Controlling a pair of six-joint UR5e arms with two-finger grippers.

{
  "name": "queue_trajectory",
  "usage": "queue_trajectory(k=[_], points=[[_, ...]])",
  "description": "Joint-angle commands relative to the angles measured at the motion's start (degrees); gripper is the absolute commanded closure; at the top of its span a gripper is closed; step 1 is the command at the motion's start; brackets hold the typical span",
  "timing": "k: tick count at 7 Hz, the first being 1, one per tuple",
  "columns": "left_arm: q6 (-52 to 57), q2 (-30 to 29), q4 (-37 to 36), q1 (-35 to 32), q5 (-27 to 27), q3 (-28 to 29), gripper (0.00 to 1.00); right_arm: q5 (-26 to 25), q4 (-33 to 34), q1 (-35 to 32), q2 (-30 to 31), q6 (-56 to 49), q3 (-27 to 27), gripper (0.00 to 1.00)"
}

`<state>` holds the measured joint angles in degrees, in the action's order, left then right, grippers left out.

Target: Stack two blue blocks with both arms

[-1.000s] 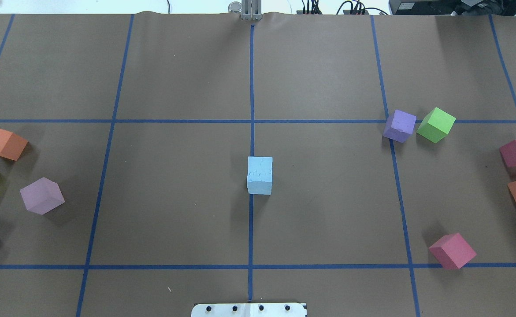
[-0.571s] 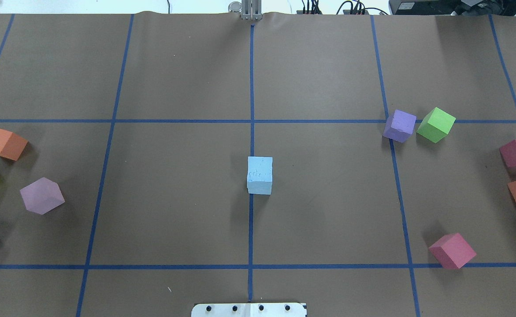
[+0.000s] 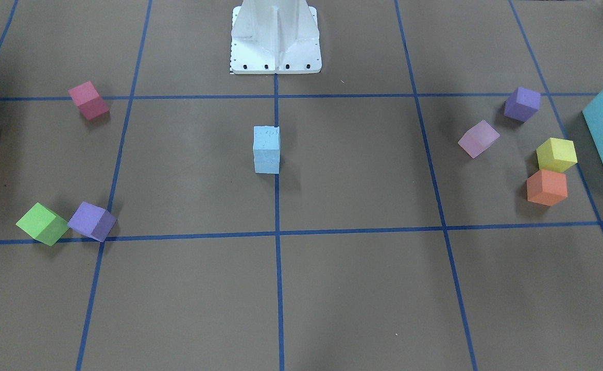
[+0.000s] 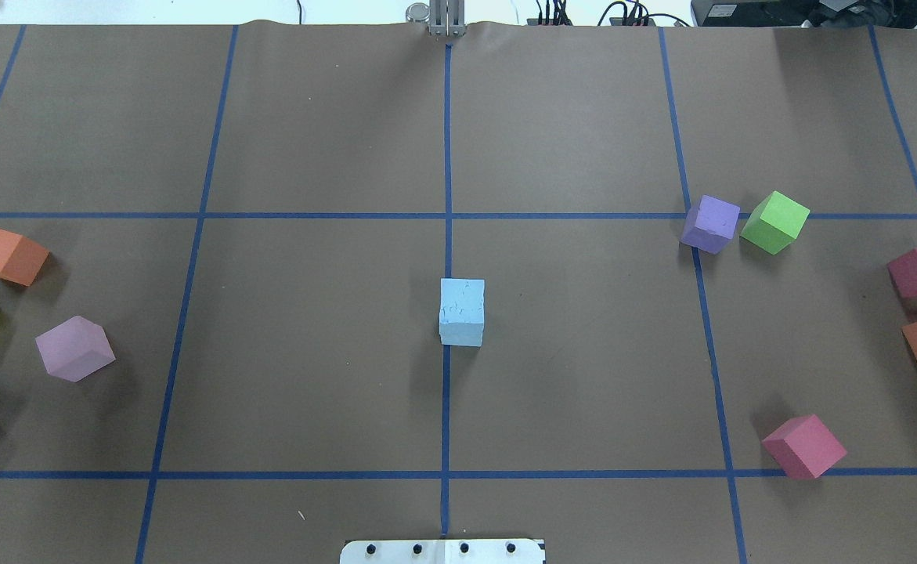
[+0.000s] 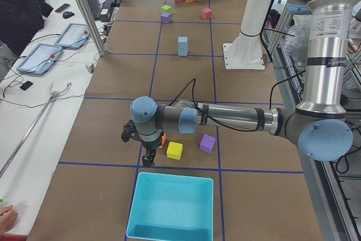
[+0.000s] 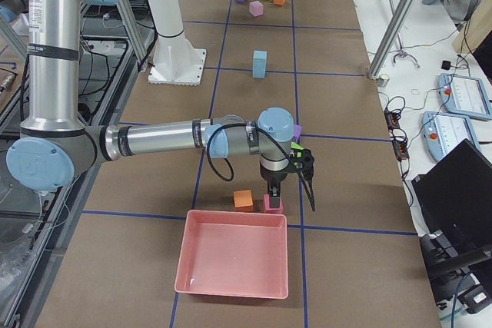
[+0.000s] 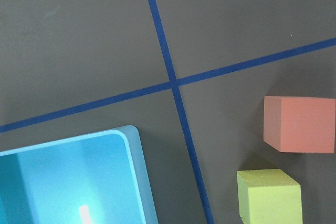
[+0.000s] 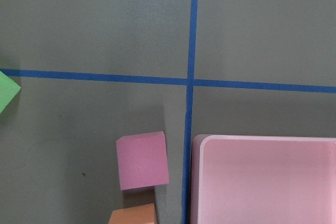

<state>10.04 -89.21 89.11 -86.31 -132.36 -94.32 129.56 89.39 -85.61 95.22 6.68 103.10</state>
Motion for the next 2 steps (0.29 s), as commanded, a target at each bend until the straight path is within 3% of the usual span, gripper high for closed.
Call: queue_trajectory(k=[1, 2], points=[[-0.02, 1.93, 0.19, 0.0, 0.0, -1.3, 0.0, 0.08, 0.0, 0.0, 0.05, 0.0, -0.01, 0.0], [-0.02, 2.2, 0.1, 0.0, 0.0, -1.57, 0.0, 0.08, 0.0, 0.0, 0.05, 0.0, -0.01, 0.0]])
